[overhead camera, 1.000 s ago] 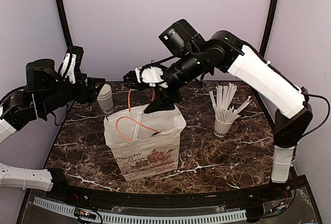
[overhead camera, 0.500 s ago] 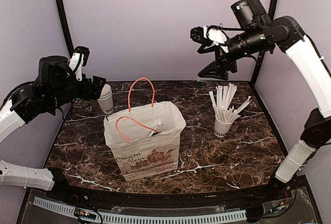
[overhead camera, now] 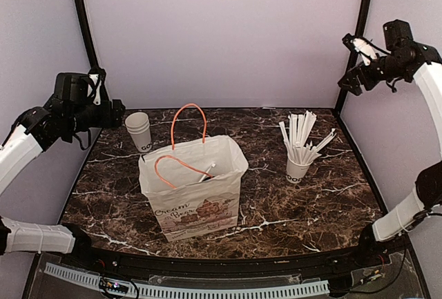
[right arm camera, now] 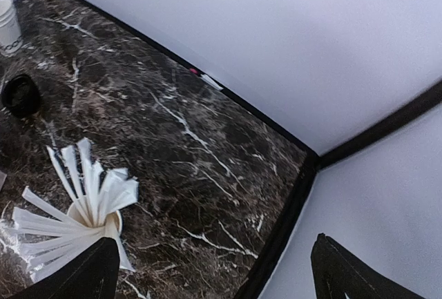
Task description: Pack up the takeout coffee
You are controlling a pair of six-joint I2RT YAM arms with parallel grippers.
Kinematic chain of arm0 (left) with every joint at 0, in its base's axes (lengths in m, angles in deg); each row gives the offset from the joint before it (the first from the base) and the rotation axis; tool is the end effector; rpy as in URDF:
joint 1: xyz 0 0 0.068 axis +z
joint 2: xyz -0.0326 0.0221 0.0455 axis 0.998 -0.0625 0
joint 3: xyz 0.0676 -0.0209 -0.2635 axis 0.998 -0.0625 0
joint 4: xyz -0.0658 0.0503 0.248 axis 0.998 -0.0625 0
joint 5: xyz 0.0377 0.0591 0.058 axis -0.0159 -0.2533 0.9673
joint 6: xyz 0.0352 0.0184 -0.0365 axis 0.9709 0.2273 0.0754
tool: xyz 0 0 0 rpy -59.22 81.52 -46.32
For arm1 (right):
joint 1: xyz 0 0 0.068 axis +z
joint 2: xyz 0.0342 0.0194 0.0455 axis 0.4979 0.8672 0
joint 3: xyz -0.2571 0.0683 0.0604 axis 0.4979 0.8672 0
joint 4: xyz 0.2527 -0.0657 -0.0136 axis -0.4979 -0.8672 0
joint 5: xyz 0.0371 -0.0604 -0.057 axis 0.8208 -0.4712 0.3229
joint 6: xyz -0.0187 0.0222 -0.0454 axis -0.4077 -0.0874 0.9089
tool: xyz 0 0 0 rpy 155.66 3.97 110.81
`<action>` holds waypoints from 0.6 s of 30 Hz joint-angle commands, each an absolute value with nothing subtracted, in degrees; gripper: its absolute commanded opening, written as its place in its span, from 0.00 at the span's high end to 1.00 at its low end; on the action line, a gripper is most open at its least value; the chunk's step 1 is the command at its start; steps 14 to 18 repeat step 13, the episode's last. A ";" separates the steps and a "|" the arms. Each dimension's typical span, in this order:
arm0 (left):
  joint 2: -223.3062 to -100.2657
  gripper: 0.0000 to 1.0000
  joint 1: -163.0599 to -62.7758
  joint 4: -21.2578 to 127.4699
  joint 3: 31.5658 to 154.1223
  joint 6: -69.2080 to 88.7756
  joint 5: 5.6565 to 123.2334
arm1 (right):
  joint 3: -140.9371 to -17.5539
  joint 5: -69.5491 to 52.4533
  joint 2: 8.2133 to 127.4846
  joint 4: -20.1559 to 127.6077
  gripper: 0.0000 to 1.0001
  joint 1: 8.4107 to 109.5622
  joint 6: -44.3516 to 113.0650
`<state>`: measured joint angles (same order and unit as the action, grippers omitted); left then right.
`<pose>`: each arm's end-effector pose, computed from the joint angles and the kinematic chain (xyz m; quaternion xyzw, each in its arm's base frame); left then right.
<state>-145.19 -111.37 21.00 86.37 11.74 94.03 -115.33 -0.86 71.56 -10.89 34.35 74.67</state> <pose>0.2030 -0.0801 0.3862 0.0083 0.8263 -0.0135 0.5630 0.2708 0.0307 0.4737 -0.3452 0.8244 0.0079 0.4485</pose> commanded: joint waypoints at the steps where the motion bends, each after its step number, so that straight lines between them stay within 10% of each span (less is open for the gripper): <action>1: -144.29 0.11 -109.72 22.62 85.78 12.61 90.24 | -103.66 -4.73 64.44 0.85 0.01 27.58 62.39; 6: -145.78 0.11 -109.04 20.36 88.54 11.97 88.69 | -86.56 -19.02 55.28 14.52 0.01 26.10 52.08; 18: -144.38 0.11 -109.01 18.24 90.55 9.39 85.11 | -75.12 -10.67 46.26 25.16 0.01 22.56 40.73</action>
